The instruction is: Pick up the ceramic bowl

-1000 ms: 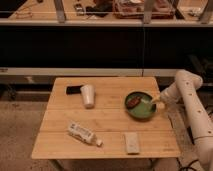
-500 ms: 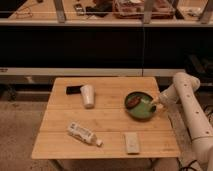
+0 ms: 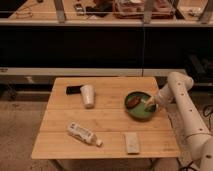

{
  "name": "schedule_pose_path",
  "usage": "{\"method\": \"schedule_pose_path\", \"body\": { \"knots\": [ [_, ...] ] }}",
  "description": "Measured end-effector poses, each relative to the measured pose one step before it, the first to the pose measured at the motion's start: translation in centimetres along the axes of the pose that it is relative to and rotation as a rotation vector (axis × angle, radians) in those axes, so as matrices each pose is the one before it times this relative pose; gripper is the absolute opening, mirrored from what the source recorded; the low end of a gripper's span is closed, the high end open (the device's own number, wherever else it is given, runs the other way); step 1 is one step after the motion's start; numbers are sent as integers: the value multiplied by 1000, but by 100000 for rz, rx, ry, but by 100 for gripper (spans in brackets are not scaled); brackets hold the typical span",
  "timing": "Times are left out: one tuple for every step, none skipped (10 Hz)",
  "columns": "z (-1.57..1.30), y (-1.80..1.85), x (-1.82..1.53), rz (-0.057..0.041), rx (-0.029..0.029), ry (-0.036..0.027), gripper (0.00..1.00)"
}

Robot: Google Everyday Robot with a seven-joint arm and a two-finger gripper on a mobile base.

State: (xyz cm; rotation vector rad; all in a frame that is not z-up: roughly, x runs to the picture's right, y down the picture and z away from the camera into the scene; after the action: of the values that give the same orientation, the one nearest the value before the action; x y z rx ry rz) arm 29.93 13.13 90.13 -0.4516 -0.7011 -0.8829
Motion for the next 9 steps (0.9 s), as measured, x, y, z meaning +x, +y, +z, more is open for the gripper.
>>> {"method": "schedule_pose_path", "body": {
  "knots": [
    [191, -173, 14, -278, -242, -382, 36],
    [79, -89, 96, 141, 8, -97, 26],
    [-25, -119, 132, 202, 67, 55, 14],
    [7, -146, 80, 109, 59, 34, 6],
    [-275, -178, 90, 881, 855, 243, 1],
    [-836, -623, 108, 928, 2915, 823, 0],
    [-849, -766, 93, -168, 2787, 1205, 0],
    [-1294, -1297, 6, -1348, 3594, 1763, 0],
    [-1626, -1559, -273, -2771, 3768, 2126, 0]
  ]
}}
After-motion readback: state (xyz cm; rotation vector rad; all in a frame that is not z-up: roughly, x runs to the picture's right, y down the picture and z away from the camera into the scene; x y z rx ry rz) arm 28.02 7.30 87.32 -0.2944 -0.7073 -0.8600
